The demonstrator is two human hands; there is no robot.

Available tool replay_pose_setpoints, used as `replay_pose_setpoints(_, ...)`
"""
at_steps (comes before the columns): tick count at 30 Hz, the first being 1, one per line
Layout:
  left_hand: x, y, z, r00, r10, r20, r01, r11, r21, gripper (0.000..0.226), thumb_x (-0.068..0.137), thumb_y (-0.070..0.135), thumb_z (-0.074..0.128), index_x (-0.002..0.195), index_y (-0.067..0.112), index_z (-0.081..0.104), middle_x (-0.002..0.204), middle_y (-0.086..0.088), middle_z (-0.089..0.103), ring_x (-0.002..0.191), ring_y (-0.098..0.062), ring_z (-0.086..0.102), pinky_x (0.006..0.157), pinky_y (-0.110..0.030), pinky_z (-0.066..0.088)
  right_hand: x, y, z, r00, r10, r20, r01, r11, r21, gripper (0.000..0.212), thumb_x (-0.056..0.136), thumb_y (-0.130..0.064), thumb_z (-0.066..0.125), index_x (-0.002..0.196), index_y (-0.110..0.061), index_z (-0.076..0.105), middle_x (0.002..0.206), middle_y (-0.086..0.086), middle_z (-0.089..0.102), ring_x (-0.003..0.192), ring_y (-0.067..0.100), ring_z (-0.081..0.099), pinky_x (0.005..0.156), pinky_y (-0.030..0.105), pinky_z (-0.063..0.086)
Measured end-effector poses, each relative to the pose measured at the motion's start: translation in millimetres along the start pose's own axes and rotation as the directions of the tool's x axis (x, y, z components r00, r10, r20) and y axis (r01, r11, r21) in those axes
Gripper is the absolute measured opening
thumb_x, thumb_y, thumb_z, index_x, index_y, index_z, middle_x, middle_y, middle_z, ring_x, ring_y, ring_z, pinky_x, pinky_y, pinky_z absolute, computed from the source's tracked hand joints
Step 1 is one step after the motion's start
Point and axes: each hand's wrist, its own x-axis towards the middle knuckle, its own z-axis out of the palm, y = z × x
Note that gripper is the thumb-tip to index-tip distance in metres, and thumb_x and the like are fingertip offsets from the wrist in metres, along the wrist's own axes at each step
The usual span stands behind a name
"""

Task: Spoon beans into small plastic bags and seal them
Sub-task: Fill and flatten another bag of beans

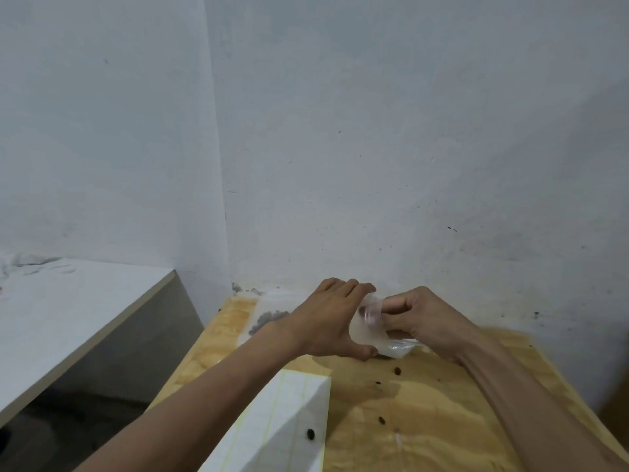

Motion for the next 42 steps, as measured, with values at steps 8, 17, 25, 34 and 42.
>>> replay_pose_setpoints(8,3,5,10,1.0,-0.01,0.025,0.012,0.997,-0.074,0.096,0.077,0.053,0.081,0.152,0.011,0.038,0.127,-0.001,0.05,0.117,-0.016,0.046,0.111,-0.024,0.025,2,16,12,0.981,0.149,-0.123,-0.115,0.962,0.248,0.04,0.096,-0.001,0.061,0.056,-0.008,0.064,0.077,0.007,0.077,0.075,0.012,0.076,0.063,0.024,0.057)
replay_pose_setpoints(17,11,5,21,0.998,0.006,0.061,-0.007,1.0,0.014,0.082,0.082,0.048,0.078,0.145,0.008,0.043,0.123,-0.005,0.057,0.109,-0.02,0.051,0.1,-0.027,0.034,8,16,0,0.969,0.234,-0.078,-0.208,0.945,0.251,0.026,0.089,-0.012,0.073,0.065,-0.004,0.078,0.09,0.018,0.078,0.094,0.021,0.076,0.093,0.03,0.056)
replay_pose_setpoints(25,19,-9,22,0.946,-0.32,0.049,0.322,0.945,-0.051,0.085,0.077,0.06,0.076,0.144,0.015,0.047,0.131,0.0,0.053,0.109,-0.019,0.056,0.085,-0.026,0.041,5,36,-39,0.877,0.133,-0.461,-0.281,0.921,-0.269,0.029,0.092,-0.03,0.07,0.114,-0.011,0.074,0.116,0.003,0.073,0.102,0.019,0.07,0.088,0.033,0.056)
replay_pose_setpoints(34,33,-14,35,0.66,-0.553,0.508,0.751,0.507,-0.424,0.104,0.068,0.064,0.081,0.153,0.019,0.042,0.153,-0.001,0.047,0.136,-0.026,0.047,0.095,-0.033,0.04,-5,85,-46,0.865,0.446,-0.229,-0.472,0.879,-0.072,0.03,0.089,-0.02,0.074,0.067,-0.004,0.063,0.054,0.011,0.058,0.042,0.019,0.05,0.05,0.029,0.045)
replay_pose_setpoints(42,33,-20,37,0.64,-0.523,0.563,0.768,0.462,-0.444,0.106,0.044,0.082,0.083,0.133,0.027,0.062,0.129,0.004,0.066,0.116,-0.021,0.062,0.103,-0.041,0.051,3,74,-37,0.844,-0.091,-0.529,-0.136,0.917,-0.375,0.028,0.094,-0.024,0.058,0.073,-0.039,0.069,0.063,-0.006,0.071,0.053,0.019,0.067,0.058,0.036,0.058)
